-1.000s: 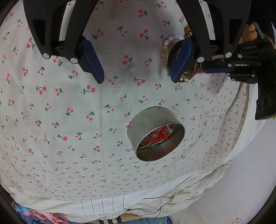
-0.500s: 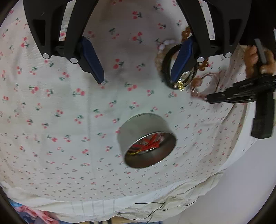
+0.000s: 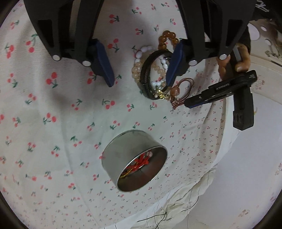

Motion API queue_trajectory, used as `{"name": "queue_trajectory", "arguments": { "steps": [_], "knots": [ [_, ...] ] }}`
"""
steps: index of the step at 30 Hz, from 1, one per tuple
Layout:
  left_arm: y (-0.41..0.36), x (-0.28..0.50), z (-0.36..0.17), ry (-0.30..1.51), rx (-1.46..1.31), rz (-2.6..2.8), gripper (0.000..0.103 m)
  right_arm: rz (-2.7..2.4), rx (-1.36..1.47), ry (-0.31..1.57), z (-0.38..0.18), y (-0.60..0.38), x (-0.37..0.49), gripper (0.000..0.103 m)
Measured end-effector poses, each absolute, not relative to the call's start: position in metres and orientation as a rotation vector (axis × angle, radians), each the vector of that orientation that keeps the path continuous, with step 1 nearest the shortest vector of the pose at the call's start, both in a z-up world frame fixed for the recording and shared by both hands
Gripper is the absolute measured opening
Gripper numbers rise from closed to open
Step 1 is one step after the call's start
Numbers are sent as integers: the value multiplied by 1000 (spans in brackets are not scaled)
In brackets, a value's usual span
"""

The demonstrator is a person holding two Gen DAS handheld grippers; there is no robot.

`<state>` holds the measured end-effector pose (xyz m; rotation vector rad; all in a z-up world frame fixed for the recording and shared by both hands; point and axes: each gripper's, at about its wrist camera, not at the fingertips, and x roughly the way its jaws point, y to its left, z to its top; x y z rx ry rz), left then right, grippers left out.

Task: Organize jewelry
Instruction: 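Grasp the black bangle with the right gripper and lift it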

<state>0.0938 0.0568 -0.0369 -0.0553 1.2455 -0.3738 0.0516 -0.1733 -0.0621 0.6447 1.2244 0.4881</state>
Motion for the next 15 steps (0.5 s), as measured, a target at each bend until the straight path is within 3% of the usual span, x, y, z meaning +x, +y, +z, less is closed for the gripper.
{"name": "queue_trajectory", "arguments": {
  "steps": [2, 7, 12, 15],
  "knots": [
    [54, 94, -37, 1241, -51, -375, 39, 517, 673, 1231, -64, -171, 52, 51],
    [53, 94, -36, 1242, -48, -378, 41, 556, 692, 1247, -70, -159, 52, 42],
    [54, 95, -36, 1241, -56, -375, 43, 572, 702, 1239, -71, -155, 54, 18],
    [54, 95, -36, 1240, -56, -376, 44, 568, 672, 1211, -63, -153, 54, 18]
  ]
}}
